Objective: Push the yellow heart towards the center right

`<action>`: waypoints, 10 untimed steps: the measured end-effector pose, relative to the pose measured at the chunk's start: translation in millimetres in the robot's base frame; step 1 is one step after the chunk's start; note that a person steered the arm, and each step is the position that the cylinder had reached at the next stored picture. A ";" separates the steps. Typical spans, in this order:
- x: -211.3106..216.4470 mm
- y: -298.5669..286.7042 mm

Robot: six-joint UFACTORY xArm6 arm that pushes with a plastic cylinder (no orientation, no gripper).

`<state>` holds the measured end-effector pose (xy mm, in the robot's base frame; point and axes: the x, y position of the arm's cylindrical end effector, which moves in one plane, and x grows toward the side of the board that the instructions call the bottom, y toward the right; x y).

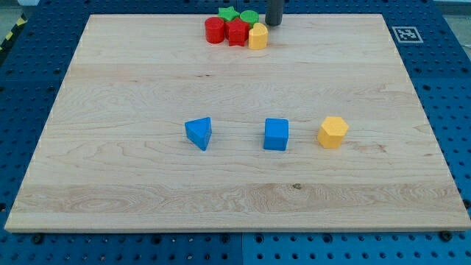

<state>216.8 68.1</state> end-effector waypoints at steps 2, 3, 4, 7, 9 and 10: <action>40.5 -8.8; 45.4 -26.2; 57.9 -47.9; 77.4 -159.5; 97.6 -178.2; 106.1 -148.0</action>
<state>322.9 -79.9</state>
